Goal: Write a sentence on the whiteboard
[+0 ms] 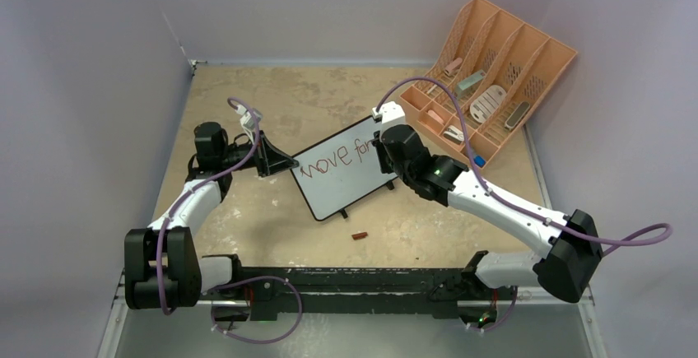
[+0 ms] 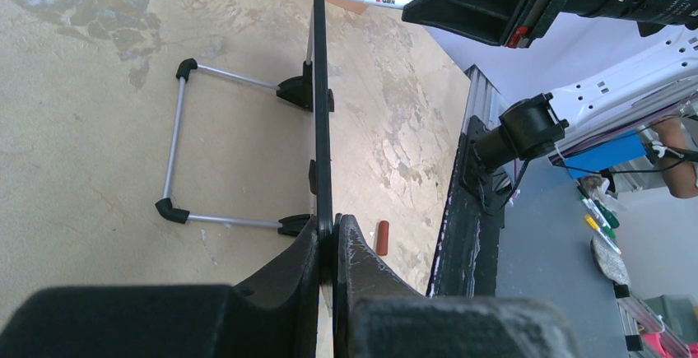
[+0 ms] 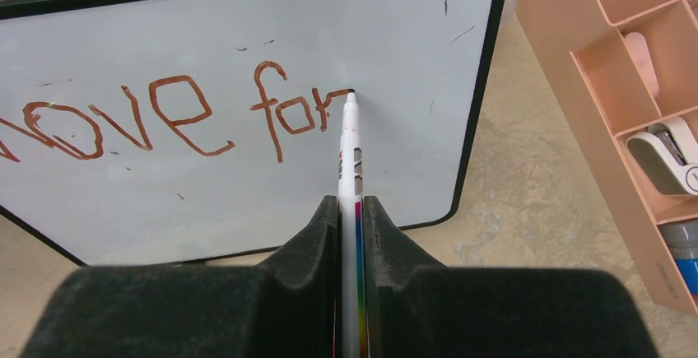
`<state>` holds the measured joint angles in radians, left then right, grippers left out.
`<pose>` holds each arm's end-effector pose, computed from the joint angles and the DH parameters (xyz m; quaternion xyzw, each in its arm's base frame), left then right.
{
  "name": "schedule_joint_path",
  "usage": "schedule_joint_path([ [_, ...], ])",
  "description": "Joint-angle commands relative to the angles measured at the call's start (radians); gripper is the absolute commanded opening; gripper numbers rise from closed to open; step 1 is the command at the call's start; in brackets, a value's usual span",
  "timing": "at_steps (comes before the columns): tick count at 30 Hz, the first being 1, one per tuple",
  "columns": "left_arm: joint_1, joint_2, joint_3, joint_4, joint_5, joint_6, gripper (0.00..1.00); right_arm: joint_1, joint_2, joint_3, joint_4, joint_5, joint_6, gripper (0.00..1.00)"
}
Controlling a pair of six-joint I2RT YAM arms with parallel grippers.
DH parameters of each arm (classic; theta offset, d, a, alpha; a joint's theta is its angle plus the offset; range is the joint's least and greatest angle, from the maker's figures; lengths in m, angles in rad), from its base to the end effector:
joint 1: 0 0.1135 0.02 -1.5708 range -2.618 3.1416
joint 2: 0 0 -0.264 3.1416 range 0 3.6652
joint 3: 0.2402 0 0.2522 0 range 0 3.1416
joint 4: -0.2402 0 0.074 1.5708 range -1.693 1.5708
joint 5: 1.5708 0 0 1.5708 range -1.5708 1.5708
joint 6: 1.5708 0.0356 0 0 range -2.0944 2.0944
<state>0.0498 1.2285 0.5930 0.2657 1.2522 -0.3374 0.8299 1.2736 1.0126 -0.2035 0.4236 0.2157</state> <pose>0.2449 -0.0216 0.2343 0.1963 0.7198 -0.5441 0.3839 0.2065 0.2041 0.3130 -0.1462 0.8263 0.1015 0.5343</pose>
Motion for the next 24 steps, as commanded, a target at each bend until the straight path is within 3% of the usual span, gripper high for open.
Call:
schedule_joint_path([
  [1,-0.009,0.009,0.024,-0.001,0.003,0.046,0.00,-0.006,-0.003,-0.004,0.009,-0.008,-0.005,0.00],
  [24,-0.009,0.011,0.024,0.000,0.003,0.046,0.00,-0.008,-0.020,-0.033,-0.012,-0.007,0.008,0.00],
])
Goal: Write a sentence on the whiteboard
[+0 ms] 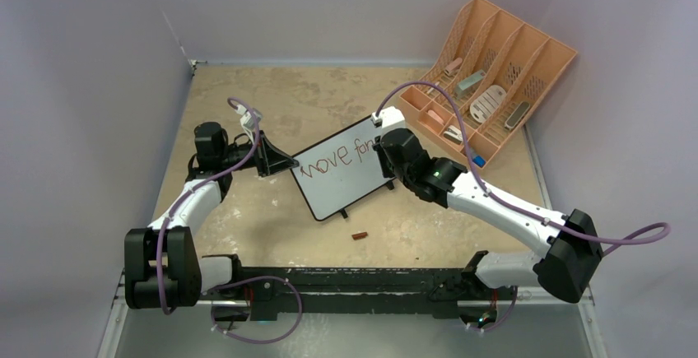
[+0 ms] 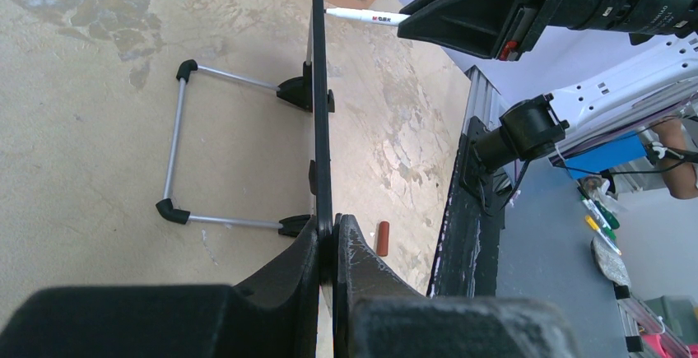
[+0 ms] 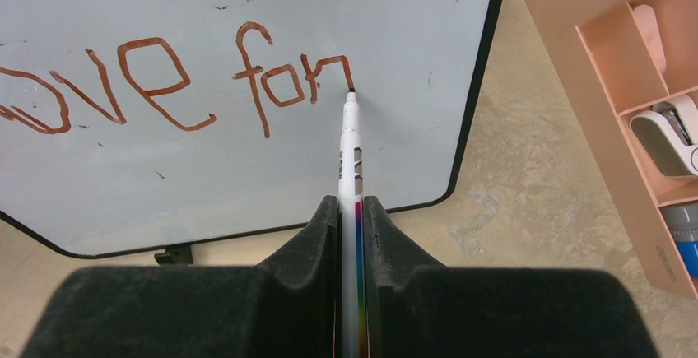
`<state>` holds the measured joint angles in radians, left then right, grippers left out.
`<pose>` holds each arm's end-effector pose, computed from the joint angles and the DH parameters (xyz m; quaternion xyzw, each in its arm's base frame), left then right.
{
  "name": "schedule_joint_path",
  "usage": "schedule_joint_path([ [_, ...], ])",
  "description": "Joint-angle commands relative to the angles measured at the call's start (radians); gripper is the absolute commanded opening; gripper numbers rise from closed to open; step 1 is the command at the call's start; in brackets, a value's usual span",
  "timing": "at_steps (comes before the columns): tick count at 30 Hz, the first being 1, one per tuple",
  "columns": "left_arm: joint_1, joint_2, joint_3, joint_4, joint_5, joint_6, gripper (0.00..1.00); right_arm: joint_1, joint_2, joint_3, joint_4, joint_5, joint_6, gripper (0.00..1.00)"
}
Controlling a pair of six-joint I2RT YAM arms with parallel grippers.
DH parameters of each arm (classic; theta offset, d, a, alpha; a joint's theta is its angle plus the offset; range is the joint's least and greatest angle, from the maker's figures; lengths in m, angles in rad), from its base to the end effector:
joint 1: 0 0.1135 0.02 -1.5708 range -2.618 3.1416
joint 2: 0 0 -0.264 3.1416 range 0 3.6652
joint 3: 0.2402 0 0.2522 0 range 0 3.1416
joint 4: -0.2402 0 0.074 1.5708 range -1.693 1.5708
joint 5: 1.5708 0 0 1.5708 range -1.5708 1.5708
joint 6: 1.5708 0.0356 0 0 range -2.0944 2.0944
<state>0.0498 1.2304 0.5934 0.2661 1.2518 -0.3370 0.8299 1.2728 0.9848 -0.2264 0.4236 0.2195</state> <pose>0.2452 -0.0216 0.2340 0.1960 0.7200 -0.5440 0.3837 0.2046 0.2019 0.3014 -0.1527 0.8372 0.0897 0.5174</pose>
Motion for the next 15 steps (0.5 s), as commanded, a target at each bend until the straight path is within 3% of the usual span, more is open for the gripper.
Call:
schedule_joint_path([
  [1,-0.008,0.009,0.023,-0.001,0.004,0.046,0.00,-0.008,-0.017,-0.003,0.014,-0.006,0.002,0.00],
  [15,-0.008,0.008,0.023,-0.002,0.008,0.046,0.00,-0.018,0.002,0.052,0.050,0.026,-0.030,0.00],
])
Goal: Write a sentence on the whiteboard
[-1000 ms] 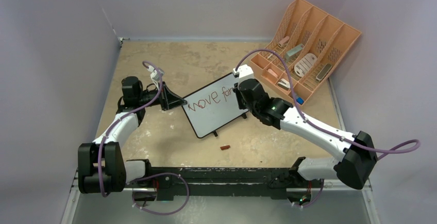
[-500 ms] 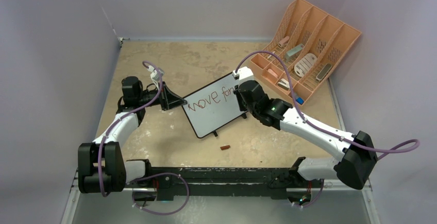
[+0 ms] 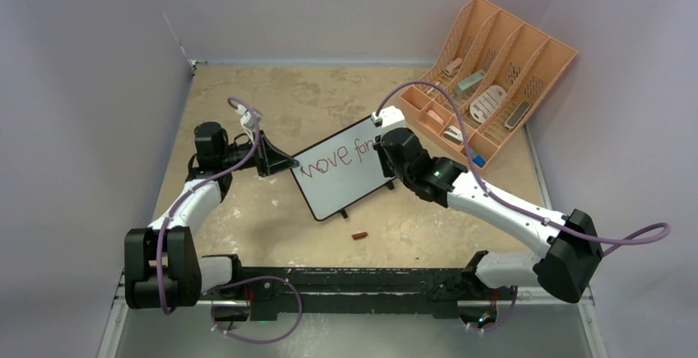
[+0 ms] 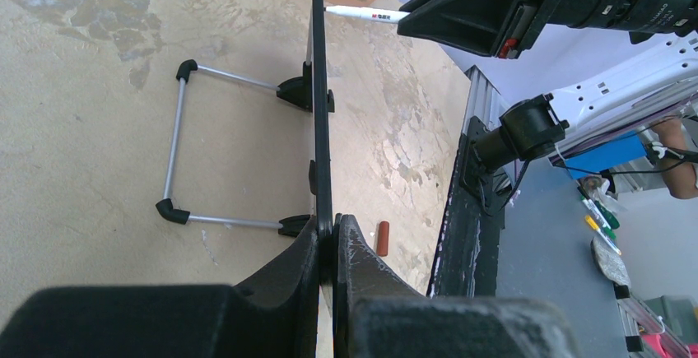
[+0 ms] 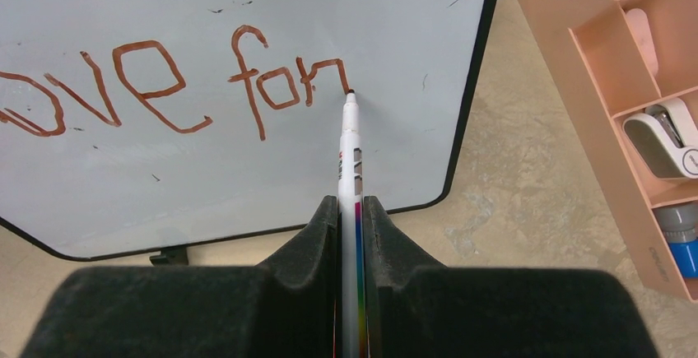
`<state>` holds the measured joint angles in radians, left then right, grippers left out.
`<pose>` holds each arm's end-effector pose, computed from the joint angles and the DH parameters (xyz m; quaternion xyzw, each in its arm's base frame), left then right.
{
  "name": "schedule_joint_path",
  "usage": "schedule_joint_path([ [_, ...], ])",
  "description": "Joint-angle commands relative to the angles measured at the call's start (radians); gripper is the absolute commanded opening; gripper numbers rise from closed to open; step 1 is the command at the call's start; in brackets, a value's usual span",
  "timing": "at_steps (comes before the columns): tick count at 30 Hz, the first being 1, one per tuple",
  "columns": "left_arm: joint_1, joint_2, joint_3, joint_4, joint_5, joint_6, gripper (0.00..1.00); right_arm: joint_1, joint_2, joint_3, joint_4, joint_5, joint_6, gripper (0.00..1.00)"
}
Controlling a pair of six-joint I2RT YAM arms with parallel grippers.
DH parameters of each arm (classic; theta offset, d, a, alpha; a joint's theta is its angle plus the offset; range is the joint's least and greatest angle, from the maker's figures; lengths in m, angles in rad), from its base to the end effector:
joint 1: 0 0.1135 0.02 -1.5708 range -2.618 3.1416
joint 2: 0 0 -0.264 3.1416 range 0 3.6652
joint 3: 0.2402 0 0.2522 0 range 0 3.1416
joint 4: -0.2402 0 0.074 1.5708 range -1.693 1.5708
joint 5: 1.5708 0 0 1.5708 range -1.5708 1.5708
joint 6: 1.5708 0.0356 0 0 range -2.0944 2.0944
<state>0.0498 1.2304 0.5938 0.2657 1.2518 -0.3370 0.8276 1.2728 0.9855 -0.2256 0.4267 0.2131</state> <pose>0.2453 -0.0216 0.2341 0.1960 0.7200 -0.5440 0.3837 0.2051 0.2014 0.3018 -0.1533 0.8366 0.0866 0.5188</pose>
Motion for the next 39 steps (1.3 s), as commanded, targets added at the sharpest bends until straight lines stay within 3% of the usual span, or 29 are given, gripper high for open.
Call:
schedule_joint_path([
  [1,-0.009,0.006,0.023,-0.002,0.008,0.046,0.00,-0.016,0.001,0.054,0.053,0.023,-0.026,0.00],
  [16,-0.008,0.009,0.024,-0.003,0.008,0.047,0.00,-0.019,0.023,0.101,0.062,0.008,-0.045,0.00],
  [39,-0.009,0.006,0.024,-0.008,0.004,0.049,0.00,-0.033,-0.023,0.000,0.015,0.011,-0.009,0.00],
])
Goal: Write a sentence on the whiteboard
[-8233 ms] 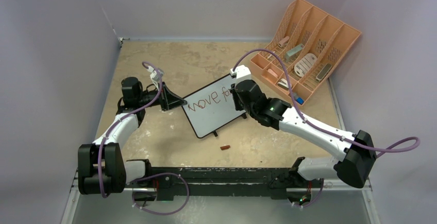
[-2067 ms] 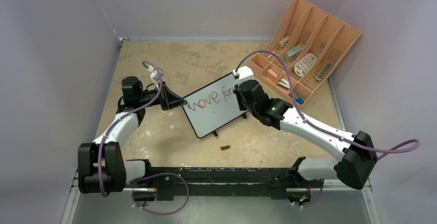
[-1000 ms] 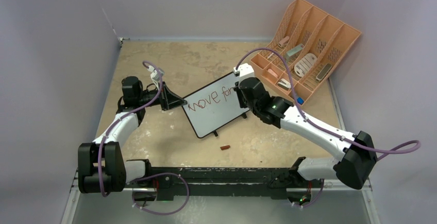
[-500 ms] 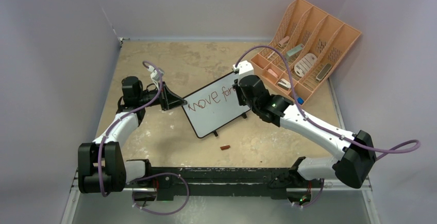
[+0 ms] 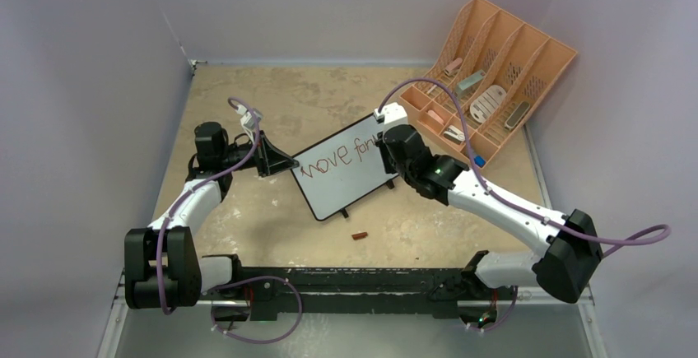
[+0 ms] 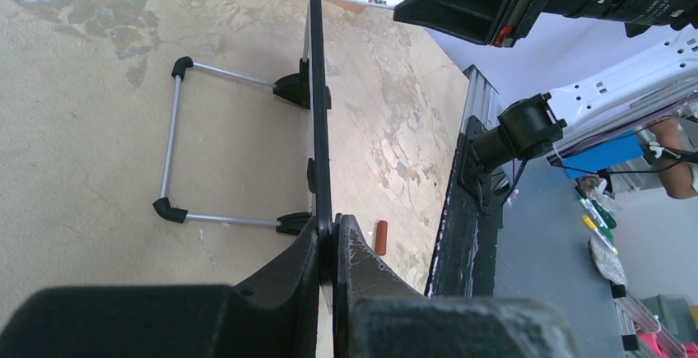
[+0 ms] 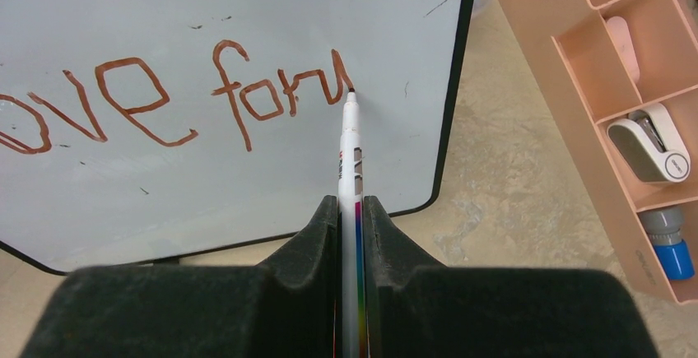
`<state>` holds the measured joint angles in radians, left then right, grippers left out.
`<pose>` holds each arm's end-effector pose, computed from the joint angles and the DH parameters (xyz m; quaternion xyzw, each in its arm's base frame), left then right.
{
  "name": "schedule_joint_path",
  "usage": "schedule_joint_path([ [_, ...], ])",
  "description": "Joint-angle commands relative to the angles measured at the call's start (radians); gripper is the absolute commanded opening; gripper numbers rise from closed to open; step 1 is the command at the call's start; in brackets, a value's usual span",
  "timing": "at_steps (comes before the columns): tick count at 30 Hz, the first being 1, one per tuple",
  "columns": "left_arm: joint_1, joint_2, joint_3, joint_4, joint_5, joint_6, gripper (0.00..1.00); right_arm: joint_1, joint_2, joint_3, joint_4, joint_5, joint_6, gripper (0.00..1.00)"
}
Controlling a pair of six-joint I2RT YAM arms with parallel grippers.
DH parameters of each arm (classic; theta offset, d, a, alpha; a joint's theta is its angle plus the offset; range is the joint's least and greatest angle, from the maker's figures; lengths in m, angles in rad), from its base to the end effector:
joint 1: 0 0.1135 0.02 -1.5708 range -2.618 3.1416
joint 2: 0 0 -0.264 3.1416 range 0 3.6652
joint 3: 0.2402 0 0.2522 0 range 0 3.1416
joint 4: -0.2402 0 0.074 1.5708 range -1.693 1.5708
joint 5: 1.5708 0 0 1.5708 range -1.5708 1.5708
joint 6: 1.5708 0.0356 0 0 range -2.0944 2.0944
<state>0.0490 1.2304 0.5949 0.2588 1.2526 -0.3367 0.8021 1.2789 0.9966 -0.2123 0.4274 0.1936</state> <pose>0.2451 -0.0218 0.2339 0.1950 0.7208 -0.5450 0.3813 0.2120 0.1979 0.3052 -0.1477 0.8332 0.0792 0.5270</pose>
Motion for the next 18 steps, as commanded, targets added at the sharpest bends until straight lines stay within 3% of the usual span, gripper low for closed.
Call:
schedule_joint_path([
  [1,-0.008,0.006,0.023,-0.001,0.003,0.048,0.00,-0.007,-0.030,-0.012,0.002,0.010,0.012,0.00],
  [18,-0.008,0.013,0.031,-0.015,0.008,0.052,0.00,-0.011,-0.020,0.020,0.018,0.018,-0.005,0.00],
])
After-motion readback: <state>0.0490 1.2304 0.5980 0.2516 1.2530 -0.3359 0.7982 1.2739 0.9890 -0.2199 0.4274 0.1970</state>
